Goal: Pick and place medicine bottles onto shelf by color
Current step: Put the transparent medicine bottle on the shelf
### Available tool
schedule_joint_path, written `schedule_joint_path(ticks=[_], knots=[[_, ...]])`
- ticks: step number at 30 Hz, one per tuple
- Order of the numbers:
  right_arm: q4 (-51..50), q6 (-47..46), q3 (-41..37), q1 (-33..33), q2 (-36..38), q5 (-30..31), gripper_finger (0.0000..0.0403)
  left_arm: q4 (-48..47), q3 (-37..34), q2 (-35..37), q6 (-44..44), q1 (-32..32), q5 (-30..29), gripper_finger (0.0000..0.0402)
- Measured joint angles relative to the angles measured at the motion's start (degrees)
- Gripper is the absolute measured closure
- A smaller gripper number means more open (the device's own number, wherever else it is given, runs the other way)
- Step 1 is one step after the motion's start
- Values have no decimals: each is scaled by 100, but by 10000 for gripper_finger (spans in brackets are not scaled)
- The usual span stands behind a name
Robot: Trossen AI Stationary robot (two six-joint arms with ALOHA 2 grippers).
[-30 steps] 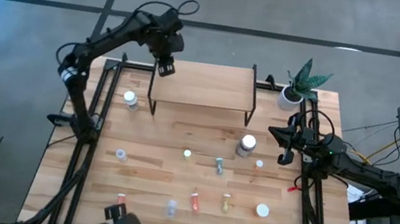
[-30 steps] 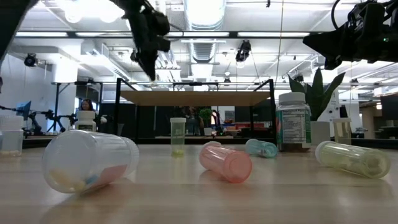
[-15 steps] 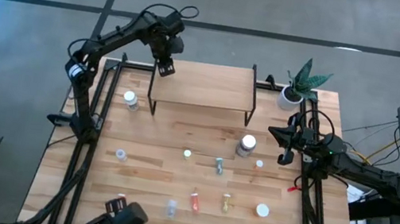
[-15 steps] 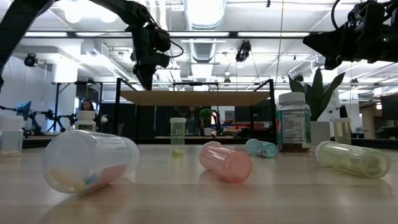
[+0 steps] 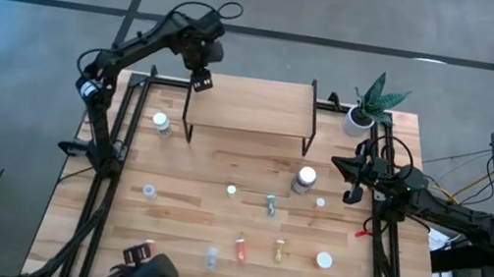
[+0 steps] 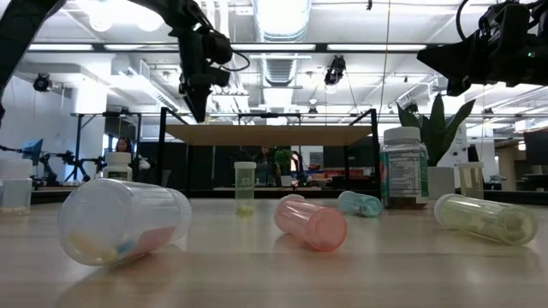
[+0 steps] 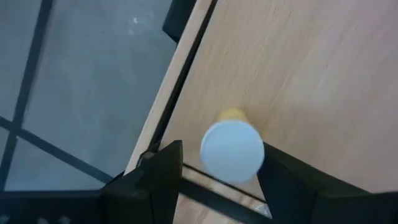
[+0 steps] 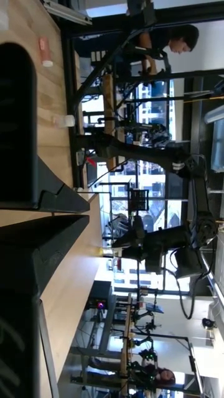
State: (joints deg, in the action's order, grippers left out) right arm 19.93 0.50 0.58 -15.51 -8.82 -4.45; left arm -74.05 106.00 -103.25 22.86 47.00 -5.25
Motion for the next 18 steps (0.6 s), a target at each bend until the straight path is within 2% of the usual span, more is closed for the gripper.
schedule_joint_path(ticks=[15,18], knots=[[0,5,0,0,0,0,394,27,-106,1243,-206,-108,42,220],[2,-3,0,-1,0,0,394,-55,-196,1525,-349,-184,344,220]])
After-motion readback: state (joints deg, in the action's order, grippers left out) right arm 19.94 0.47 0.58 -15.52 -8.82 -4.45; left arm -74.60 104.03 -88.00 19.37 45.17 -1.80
